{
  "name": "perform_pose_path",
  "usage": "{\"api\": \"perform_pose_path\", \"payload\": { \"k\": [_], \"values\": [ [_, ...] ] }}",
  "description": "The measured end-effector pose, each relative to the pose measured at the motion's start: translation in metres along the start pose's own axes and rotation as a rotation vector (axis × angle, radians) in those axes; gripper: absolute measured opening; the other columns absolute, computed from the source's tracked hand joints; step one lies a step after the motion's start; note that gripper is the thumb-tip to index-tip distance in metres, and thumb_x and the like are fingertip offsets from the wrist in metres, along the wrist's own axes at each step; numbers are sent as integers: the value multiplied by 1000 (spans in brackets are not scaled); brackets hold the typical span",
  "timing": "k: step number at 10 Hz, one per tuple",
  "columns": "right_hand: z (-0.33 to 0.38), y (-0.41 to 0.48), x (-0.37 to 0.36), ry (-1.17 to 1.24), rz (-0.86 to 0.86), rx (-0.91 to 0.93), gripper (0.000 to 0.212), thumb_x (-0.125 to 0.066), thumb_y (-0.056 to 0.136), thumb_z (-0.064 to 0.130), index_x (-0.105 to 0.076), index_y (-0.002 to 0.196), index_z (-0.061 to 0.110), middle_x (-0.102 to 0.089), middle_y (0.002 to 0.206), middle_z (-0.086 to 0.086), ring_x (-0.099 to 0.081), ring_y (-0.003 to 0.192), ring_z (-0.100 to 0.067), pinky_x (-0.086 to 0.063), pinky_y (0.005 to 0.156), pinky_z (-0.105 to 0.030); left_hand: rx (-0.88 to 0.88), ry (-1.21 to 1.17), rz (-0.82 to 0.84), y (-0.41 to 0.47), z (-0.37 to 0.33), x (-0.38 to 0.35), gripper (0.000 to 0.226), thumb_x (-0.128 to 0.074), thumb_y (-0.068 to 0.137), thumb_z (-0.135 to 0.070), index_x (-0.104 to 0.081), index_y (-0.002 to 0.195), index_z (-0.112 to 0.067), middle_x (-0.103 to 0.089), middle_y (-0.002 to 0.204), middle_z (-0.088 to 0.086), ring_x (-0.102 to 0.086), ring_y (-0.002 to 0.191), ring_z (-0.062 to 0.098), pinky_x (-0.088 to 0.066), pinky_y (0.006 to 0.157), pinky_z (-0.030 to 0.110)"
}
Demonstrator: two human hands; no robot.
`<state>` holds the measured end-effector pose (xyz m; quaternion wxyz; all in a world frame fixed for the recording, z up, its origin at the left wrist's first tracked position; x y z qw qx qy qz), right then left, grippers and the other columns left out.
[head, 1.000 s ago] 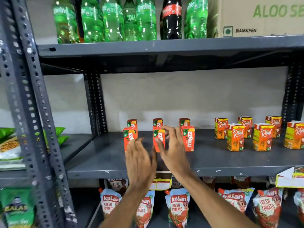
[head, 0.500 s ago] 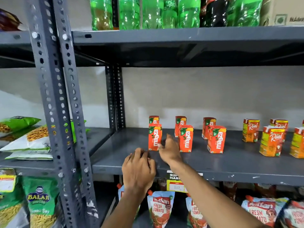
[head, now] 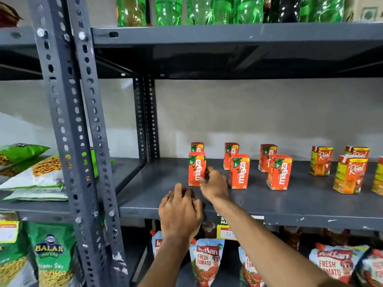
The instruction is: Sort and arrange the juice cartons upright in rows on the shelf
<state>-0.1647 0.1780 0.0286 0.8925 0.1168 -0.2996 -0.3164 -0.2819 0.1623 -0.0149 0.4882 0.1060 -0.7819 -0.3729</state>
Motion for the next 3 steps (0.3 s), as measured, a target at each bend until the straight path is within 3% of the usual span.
{"api": "perform_pose_path", "payload": {
  "k": [2,3],
  "values": [
    [1,-9,3,22,37,2,29,-66,89,18,-60,117,10,-69,117,-7,-66,110,-25,-53,91,-40,-3,13,1,0,1,0,43,-23,89,-44,-60,95,-25,-53,104,-4,-56,87,12,-45,86,31],
    [2,-23,12,61,2,81,35,-65,90,15,-57,123,12,-67,115,-2,-67,103,-16,-55,91,-36,19,36,43,-4,-1,7,46,-20,91,-43,-61,94,-25,-55,104,-4,-58,87,13,-47,84,31]
  ]
}}
Point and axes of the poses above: each hand's wrist, its own y-axis towards the middle knuckle, its own x-axis out of the back of the hand, z = x × y, the point moved 3 cm from there along y, towards the middle knuckle
